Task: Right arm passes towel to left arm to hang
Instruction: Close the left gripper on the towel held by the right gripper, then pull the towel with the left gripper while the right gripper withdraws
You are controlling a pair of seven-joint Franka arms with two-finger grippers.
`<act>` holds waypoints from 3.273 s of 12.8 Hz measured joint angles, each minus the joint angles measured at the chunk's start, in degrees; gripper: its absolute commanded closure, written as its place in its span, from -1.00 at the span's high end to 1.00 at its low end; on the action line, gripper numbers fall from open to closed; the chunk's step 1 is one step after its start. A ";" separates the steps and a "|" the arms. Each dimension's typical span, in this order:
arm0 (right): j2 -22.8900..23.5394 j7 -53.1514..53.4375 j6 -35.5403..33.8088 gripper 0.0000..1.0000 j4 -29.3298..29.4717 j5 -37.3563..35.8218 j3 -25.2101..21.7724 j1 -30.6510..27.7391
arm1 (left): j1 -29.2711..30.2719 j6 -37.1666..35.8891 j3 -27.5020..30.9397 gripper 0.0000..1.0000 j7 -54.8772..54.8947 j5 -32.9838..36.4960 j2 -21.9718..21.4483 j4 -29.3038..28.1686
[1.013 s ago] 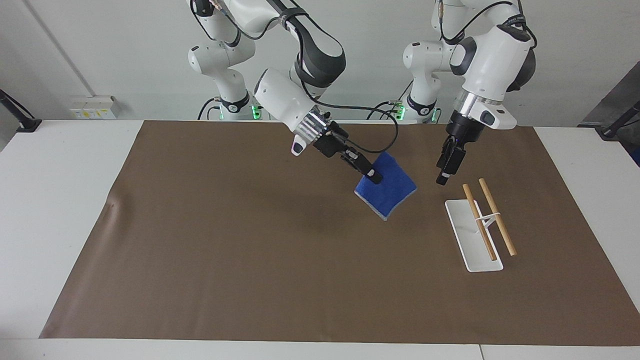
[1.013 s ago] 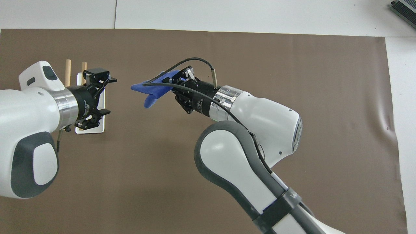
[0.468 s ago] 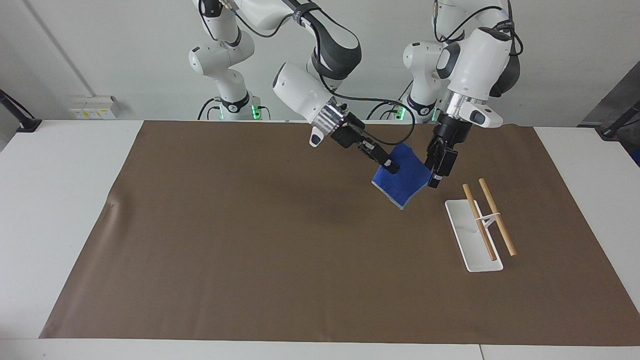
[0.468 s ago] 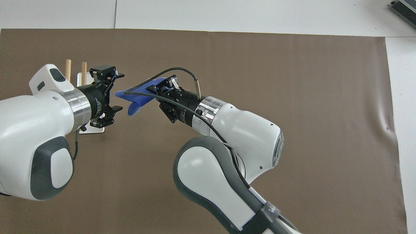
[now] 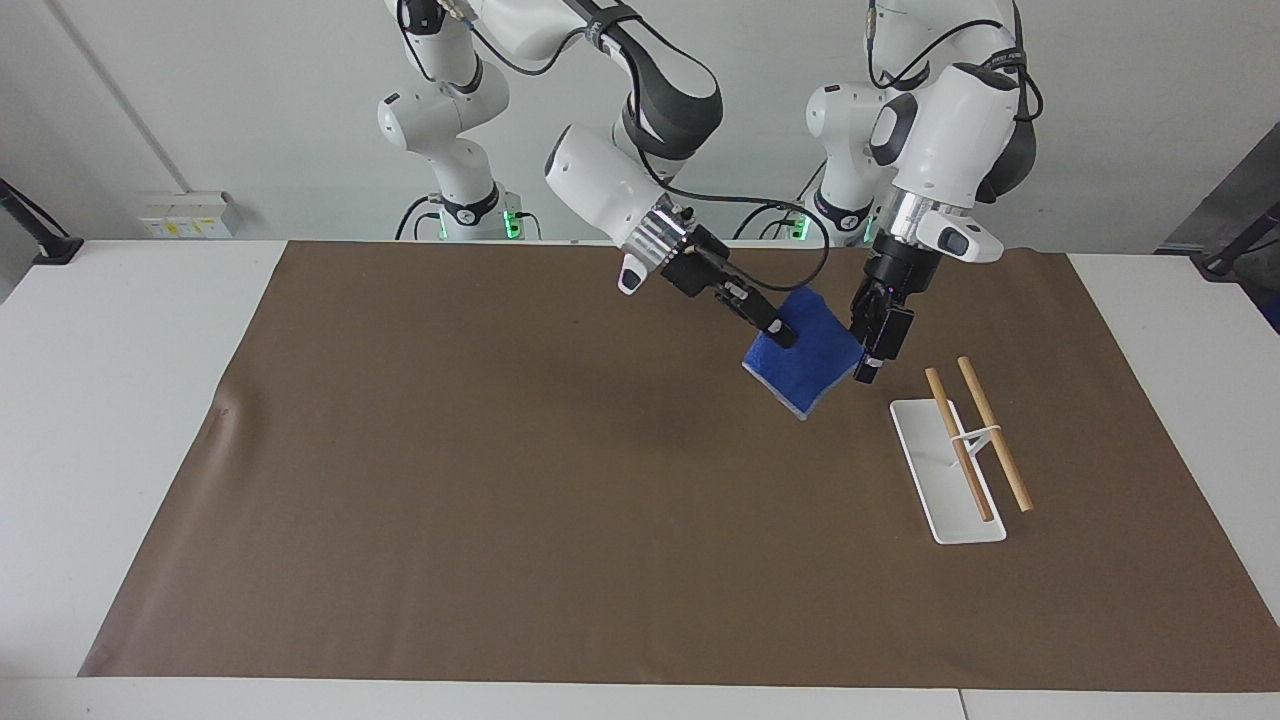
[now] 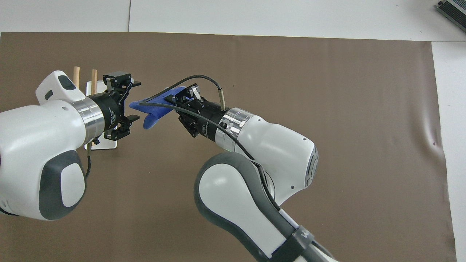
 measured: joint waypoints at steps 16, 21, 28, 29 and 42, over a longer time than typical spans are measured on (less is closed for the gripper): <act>0.64 -5.18 0.11 1.00 -0.19 -0.06 -0.08 -0.45 | 0.04 0.51 0.02 -1.00 12.42 0.00 0.42 1.40; 1.18 -29.00 2.18 1.00 -4.64 -2.46 -0.93 -5.40 | 0.32 0.51 2.36 -1.00 22.09 0.01 1.69 2.99; 1.13 -37.80 -4.24 1.00 -8.29 -36.92 -1.09 -19.48 | 0.79 0.51 8.14 -1.00 27.44 0.01 2.29 3.20; 1.06 -37.77 -6.82 1.00 -8.18 -43.22 -1.09 -21.42 | 0.87 0.50 9.31 -1.00 27.66 0.35 2.42 3.21; -8.55 -37.86 -46.43 1.00 0.54 -75.34 -6.02 -33.62 | 1.40 -2.22 20.90 -1.00 28.26 13.41 2.71 3.22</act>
